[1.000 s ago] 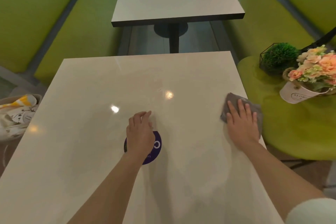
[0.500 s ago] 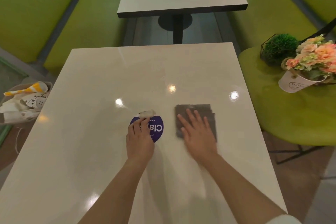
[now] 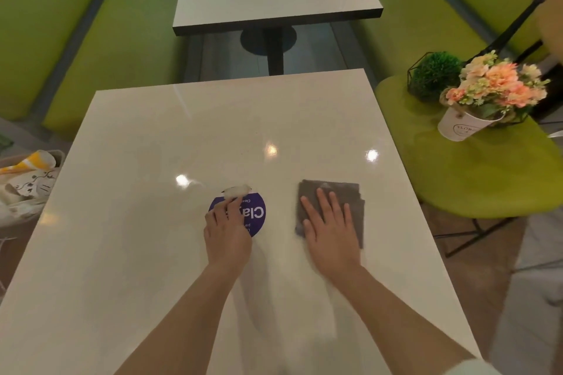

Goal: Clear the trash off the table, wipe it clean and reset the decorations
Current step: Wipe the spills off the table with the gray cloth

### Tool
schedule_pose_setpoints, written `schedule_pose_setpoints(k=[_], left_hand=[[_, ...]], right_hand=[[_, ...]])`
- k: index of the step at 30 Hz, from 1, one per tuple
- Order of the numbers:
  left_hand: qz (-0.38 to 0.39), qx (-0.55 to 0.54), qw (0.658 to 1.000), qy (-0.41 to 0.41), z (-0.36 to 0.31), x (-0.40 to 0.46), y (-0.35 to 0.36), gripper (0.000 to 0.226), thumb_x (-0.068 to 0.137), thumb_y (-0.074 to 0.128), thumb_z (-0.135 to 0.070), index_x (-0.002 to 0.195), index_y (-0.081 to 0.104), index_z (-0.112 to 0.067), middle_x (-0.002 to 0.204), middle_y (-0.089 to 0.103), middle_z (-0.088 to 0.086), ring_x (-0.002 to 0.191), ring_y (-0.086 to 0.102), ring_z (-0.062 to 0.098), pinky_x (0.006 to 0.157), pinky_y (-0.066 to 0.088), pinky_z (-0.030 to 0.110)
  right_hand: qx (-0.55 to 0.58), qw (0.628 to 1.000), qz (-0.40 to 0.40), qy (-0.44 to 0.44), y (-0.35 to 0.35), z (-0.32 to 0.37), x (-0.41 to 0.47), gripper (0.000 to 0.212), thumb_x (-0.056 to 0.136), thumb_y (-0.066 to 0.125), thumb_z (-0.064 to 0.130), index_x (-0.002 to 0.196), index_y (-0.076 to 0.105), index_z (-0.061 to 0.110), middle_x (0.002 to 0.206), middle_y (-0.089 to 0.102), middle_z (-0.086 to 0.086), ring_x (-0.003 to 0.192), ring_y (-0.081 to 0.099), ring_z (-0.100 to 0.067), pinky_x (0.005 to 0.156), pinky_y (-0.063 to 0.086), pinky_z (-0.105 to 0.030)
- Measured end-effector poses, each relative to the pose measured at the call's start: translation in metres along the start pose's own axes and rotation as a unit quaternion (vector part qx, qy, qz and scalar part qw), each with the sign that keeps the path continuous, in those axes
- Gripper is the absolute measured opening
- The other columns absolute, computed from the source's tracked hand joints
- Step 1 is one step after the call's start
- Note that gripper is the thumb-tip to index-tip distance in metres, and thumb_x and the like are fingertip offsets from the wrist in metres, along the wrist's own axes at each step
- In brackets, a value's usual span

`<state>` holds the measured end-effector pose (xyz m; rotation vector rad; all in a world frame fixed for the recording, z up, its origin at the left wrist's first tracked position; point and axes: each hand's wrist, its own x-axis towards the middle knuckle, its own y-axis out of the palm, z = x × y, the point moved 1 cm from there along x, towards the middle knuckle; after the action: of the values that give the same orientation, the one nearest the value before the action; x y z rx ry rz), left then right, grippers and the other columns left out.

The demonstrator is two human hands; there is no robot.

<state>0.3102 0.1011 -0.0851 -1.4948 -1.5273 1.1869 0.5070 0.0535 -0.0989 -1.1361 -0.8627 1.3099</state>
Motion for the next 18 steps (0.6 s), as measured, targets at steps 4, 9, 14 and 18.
schedule_pose_setpoints(k=[4, 9, 14, 18], left_hand=[[-0.009, -0.016, 1.000, 0.012, 0.002, 0.003, -0.004, 0.046, 0.100, 0.039, -0.016, 0.145, 0.041, -0.024, 0.144, 0.039, 0.006, 0.129, 0.032, 0.029, 0.103, 0.033, 0.038], [0.007, -0.038, 0.998, 0.049, 0.009, -0.001, -0.008, 0.055, 0.096, 0.044, -0.006, 0.148, 0.038, -0.022, 0.148, 0.036, 0.002, 0.135, 0.028, 0.024, 0.105, 0.036, 0.035], [0.043, -0.073, 0.995, 0.050, 0.006, -0.015, -0.011, 0.045, 0.103, 0.037, -0.015, 0.147, 0.039, -0.014, 0.154, 0.033, 0.000, 0.144, 0.024, 0.018, 0.114, 0.028, 0.034], [0.006, -0.049, 0.995, 0.091, 0.012, -0.053, -0.011, 0.043, 0.100, 0.044, -0.014, 0.143, 0.045, -0.013, 0.150, 0.040, 0.002, 0.137, 0.034, 0.021, 0.112, 0.029, 0.032]], right_hand=[[0.012, 0.996, 0.032, -0.087, 0.016, 0.065, -0.009, 0.051, 0.099, 0.022, 0.042, 0.148, 0.038, 0.035, 0.159, 0.028, 0.001, 0.148, 0.023, -0.022, 0.116, 0.009, -0.044], [0.009, 0.998, 0.006, -0.058, 0.005, 0.004, -0.018, 0.062, 0.094, -0.001, 0.049, 0.153, 0.013, 0.042, 0.161, -0.003, 0.012, 0.150, -0.008, -0.012, 0.119, -0.010, -0.036], [-0.029, 0.996, -0.016, 0.083, -0.019, -0.107, -0.048, 0.062, 0.093, 0.000, 0.049, 0.153, 0.015, 0.038, 0.164, 0.009, 0.004, 0.151, 0.007, -0.021, 0.120, 0.005, -0.044], [-0.041, 0.990, -0.020, 0.134, -0.027, -0.135, -0.059, 0.066, 0.092, 0.001, 0.050, 0.154, 0.018, 0.033, 0.163, 0.014, -0.001, 0.150, 0.013, -0.025, 0.119, 0.011, -0.048]])
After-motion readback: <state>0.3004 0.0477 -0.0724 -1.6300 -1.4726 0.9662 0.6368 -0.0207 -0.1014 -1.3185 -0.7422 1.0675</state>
